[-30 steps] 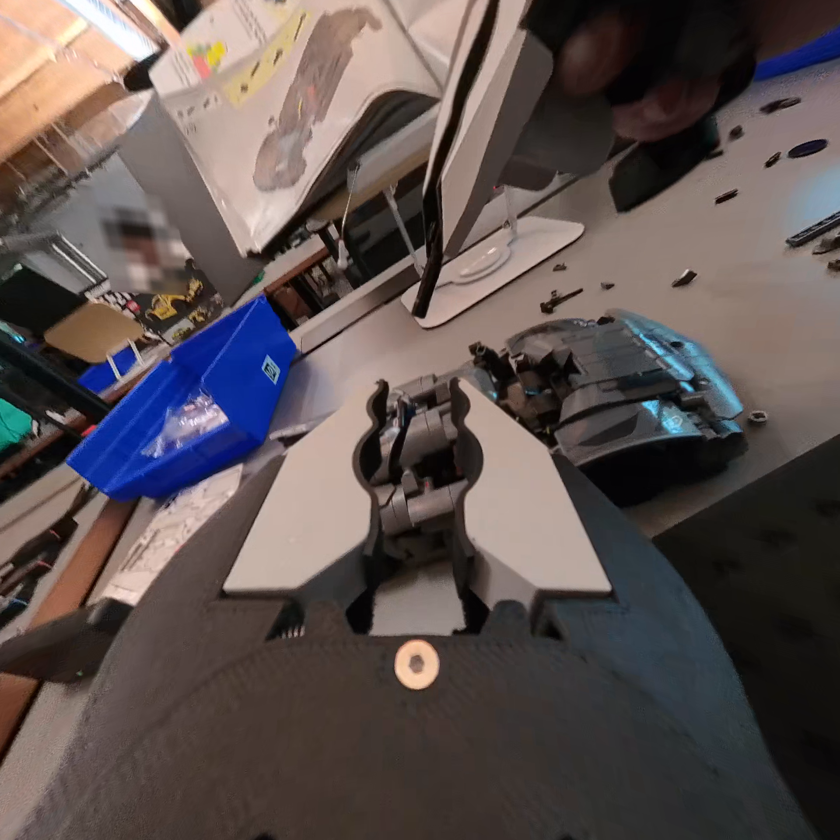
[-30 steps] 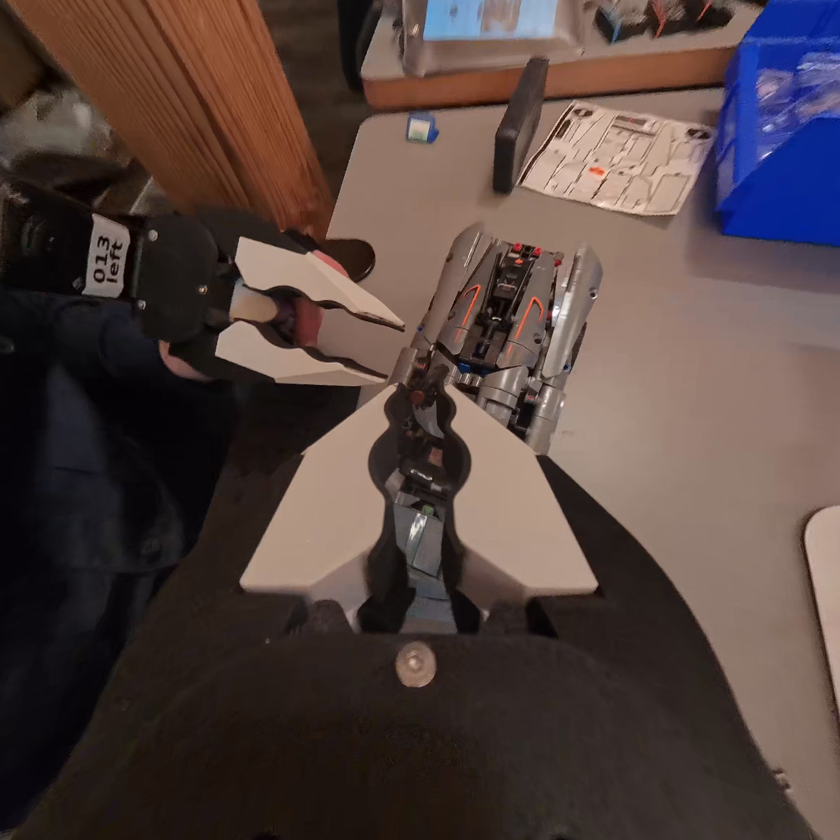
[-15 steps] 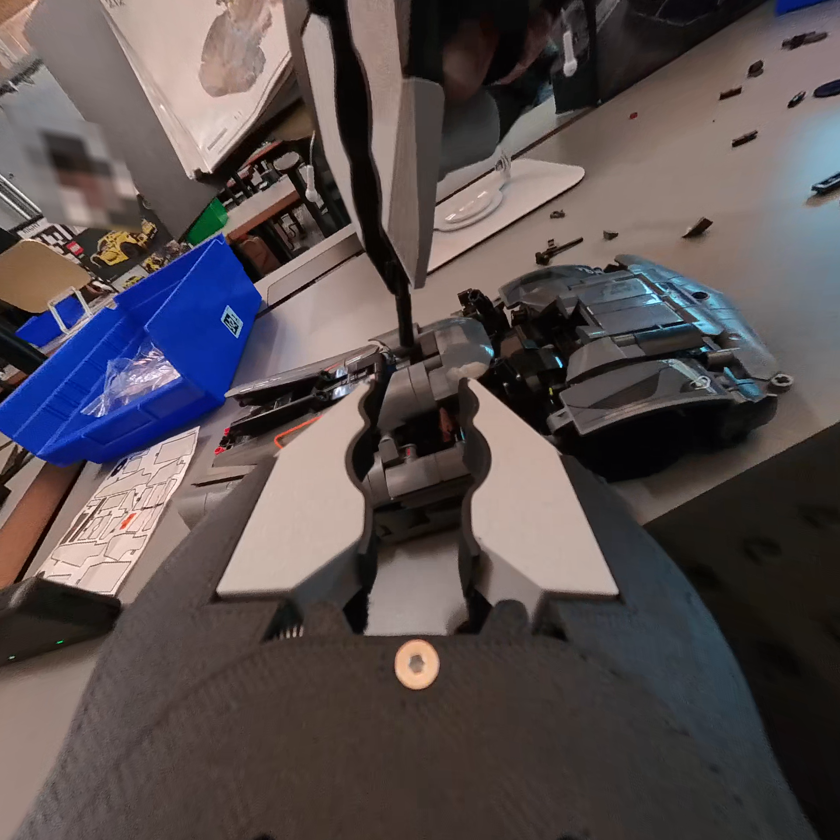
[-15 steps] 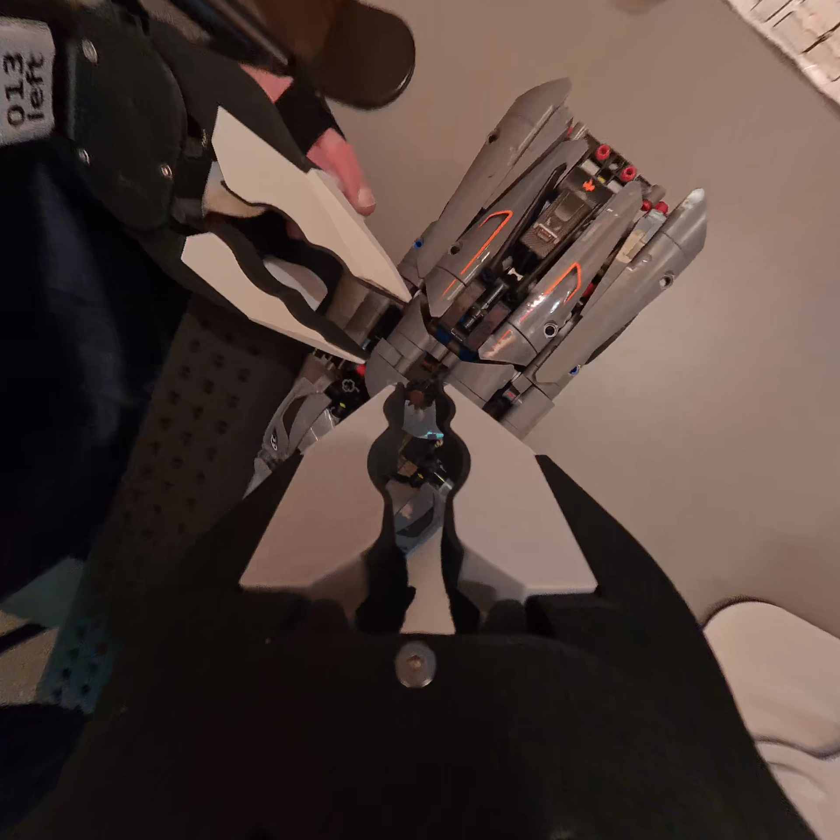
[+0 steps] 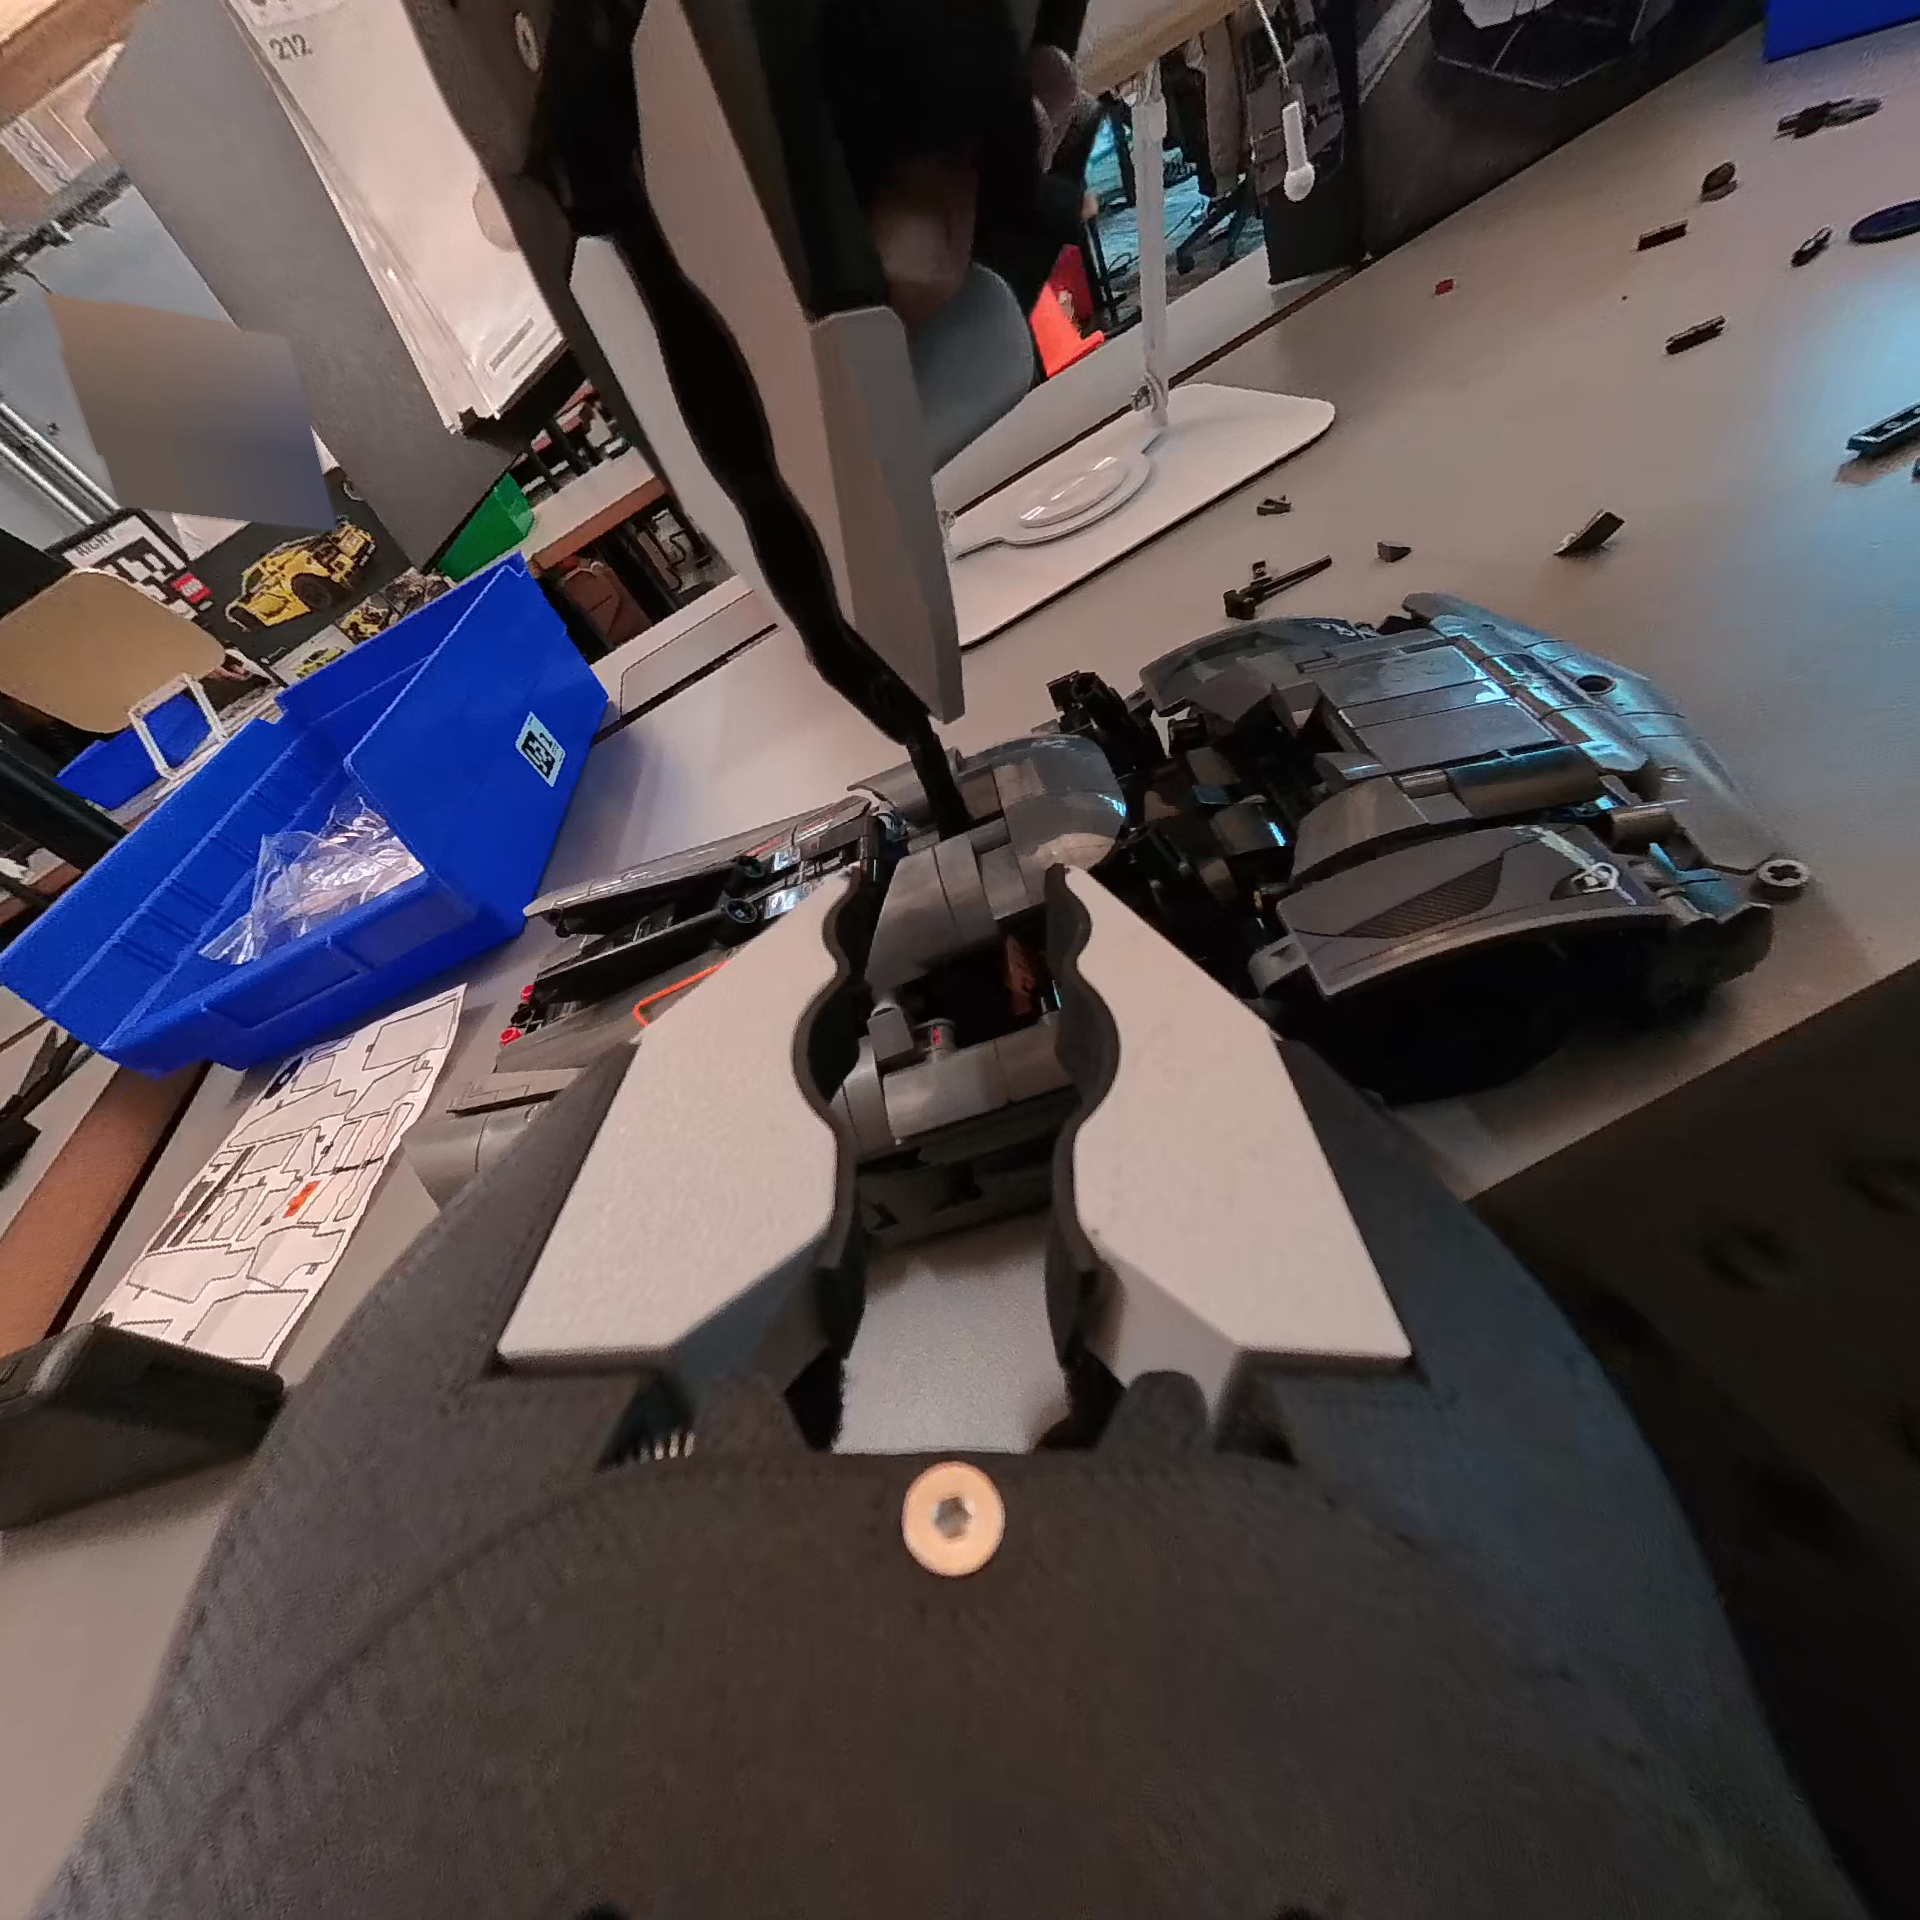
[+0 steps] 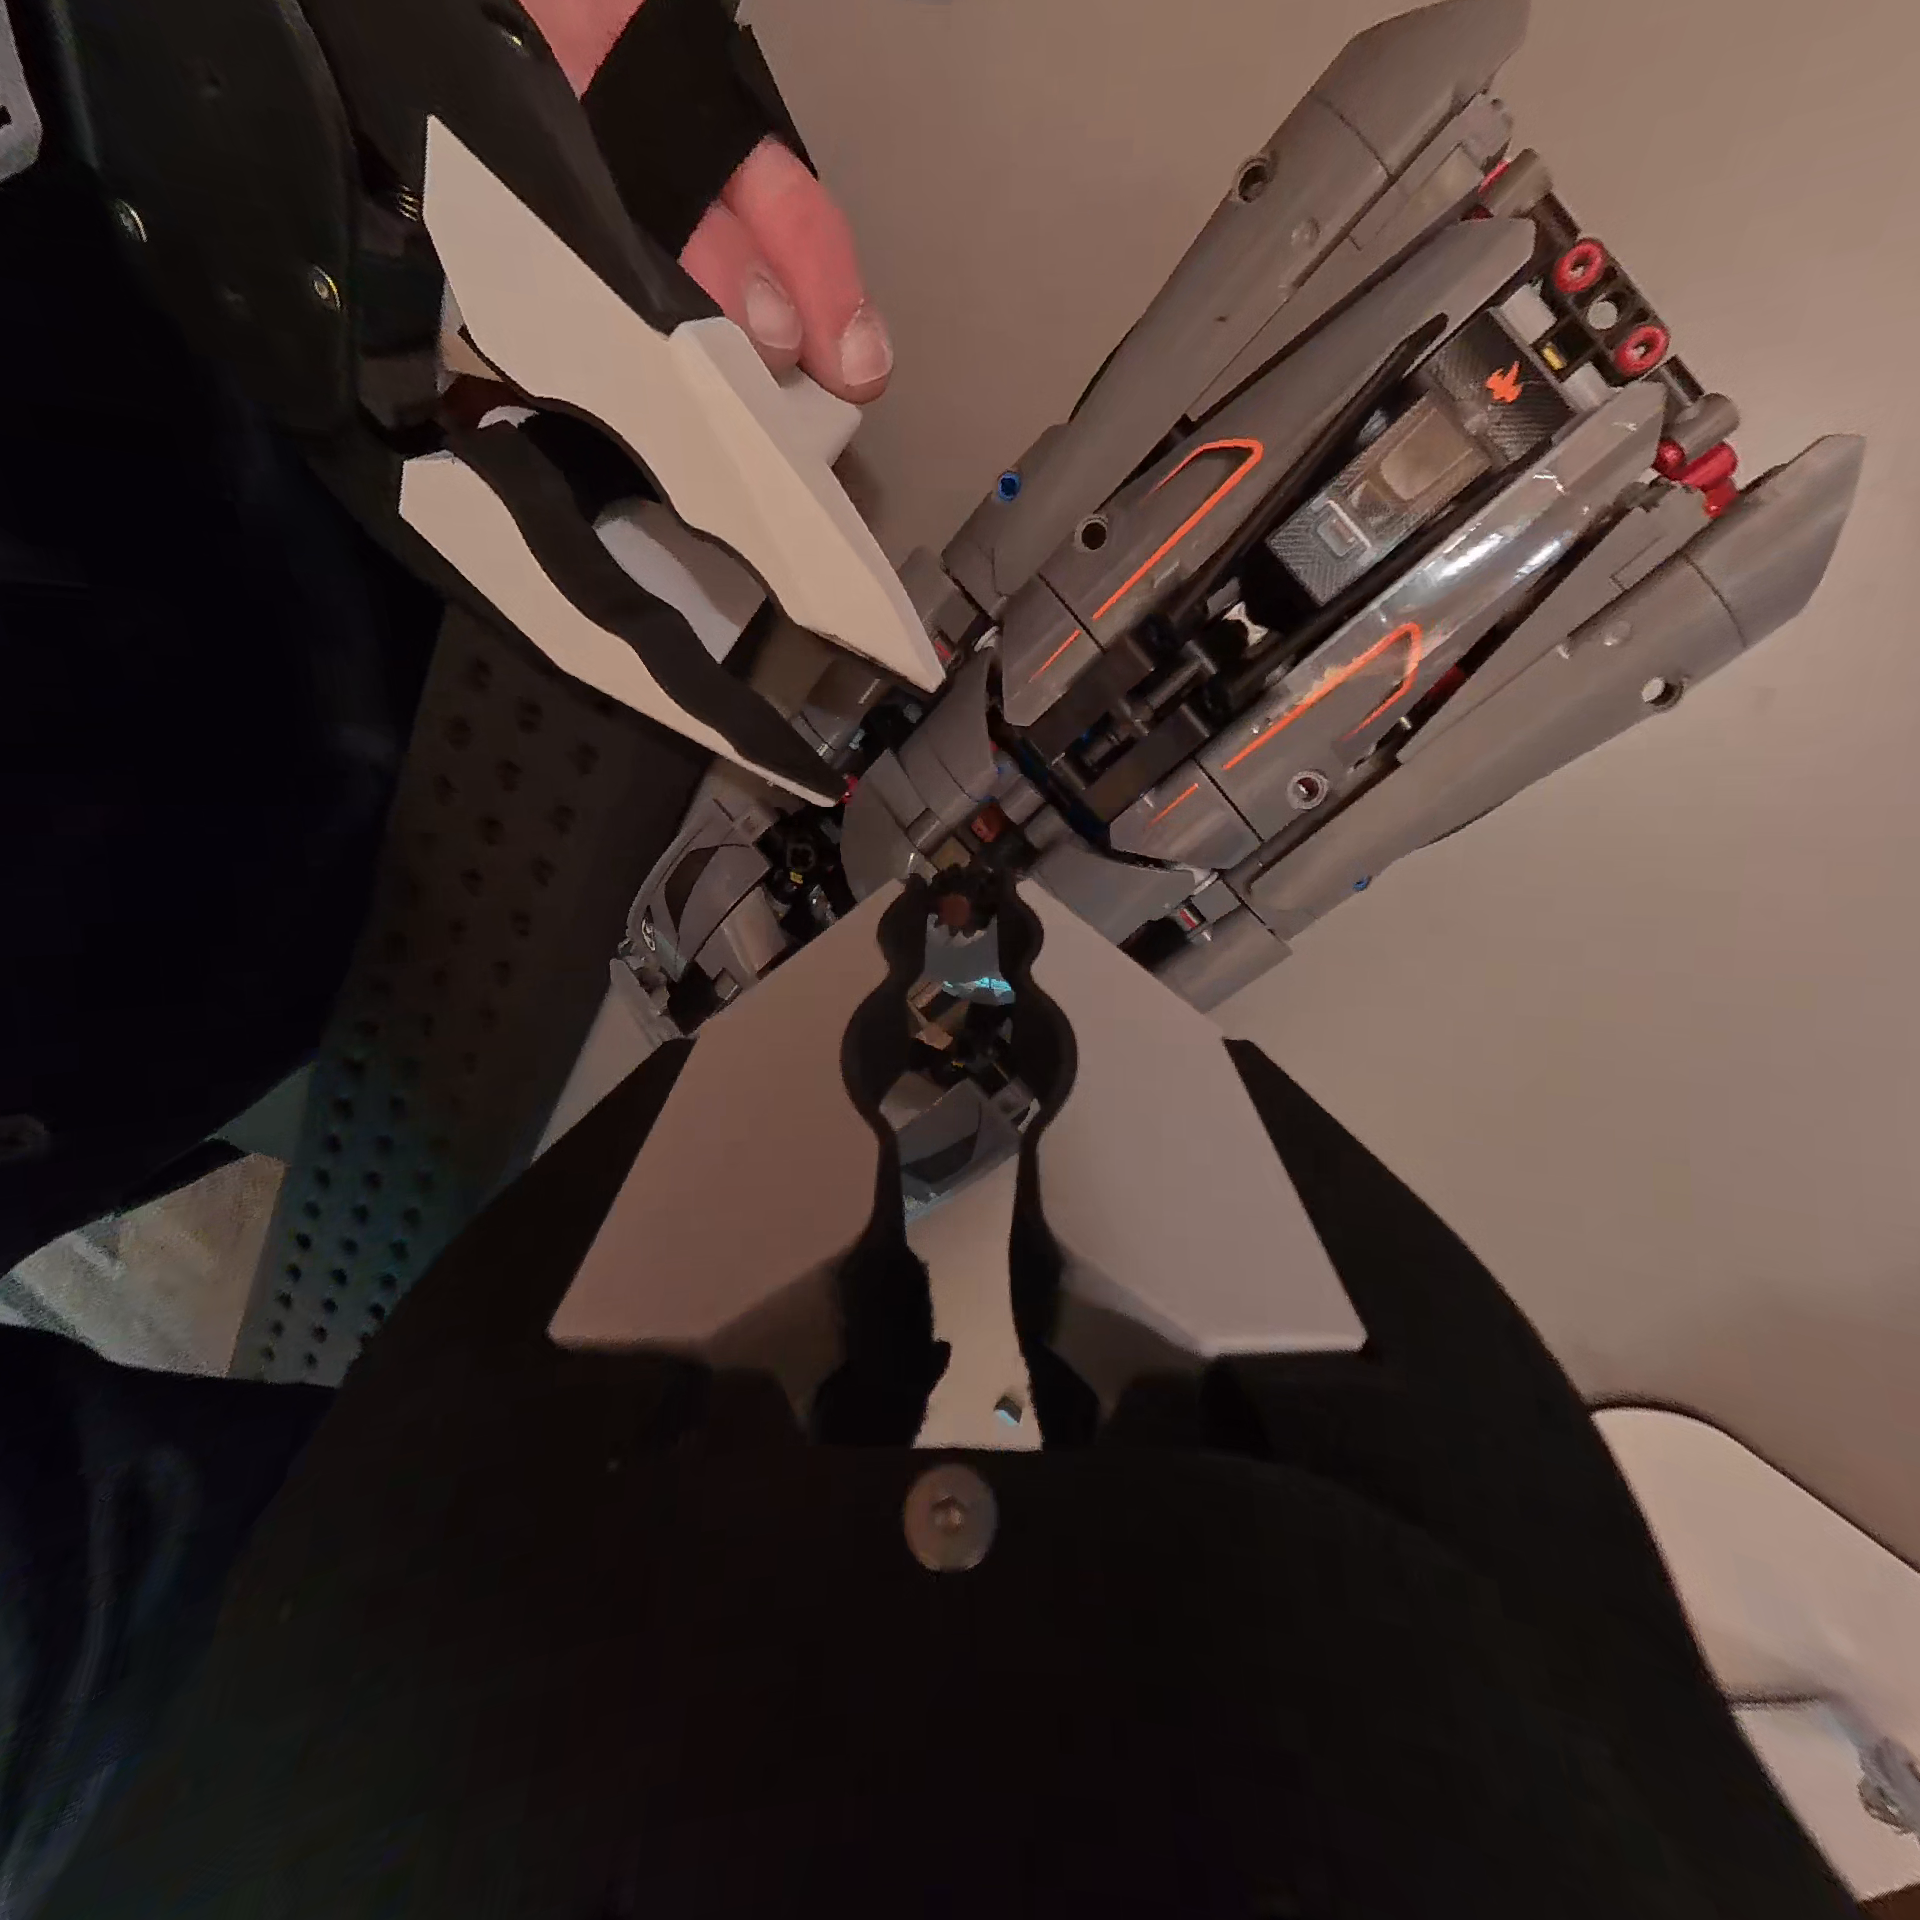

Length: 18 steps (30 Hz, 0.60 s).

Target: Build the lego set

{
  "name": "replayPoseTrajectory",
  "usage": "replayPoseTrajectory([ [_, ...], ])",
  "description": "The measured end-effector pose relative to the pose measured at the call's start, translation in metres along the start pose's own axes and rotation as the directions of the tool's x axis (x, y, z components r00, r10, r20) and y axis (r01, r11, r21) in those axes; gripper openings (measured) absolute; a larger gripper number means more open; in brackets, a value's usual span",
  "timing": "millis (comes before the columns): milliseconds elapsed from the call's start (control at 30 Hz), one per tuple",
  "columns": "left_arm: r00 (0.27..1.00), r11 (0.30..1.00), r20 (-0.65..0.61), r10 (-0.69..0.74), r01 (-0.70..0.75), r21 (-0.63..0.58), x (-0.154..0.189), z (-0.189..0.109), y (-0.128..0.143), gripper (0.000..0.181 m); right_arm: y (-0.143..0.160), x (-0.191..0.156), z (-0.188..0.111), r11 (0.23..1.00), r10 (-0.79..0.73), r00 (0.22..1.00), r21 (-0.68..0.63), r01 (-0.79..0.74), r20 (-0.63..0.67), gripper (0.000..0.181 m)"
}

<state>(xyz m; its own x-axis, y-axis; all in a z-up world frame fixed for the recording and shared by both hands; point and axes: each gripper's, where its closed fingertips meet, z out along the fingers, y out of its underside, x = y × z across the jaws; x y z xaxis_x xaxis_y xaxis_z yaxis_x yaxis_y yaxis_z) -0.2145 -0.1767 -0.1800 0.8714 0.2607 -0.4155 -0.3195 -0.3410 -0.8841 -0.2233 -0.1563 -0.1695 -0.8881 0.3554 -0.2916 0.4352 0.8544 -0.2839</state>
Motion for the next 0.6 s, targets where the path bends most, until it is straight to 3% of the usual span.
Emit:
replayPoseTrajectory([
  [333,1.000,1.000,-0.004,-0.004,0.004,0.002,0.000,0.000,0.000,0.031,0.001,0.002,0.004,0.999,0.029,0.998,-0.031,-0.028,0.059,0.011],
  [600,1.000,1.000,-0.008,0.001,-0.001,-0.005,0.001,0.000,0.001,0.031,0.002,0.005,0.014,0.996,0.046,0.998,-0.072,-0.043,0.035,0.011],
])
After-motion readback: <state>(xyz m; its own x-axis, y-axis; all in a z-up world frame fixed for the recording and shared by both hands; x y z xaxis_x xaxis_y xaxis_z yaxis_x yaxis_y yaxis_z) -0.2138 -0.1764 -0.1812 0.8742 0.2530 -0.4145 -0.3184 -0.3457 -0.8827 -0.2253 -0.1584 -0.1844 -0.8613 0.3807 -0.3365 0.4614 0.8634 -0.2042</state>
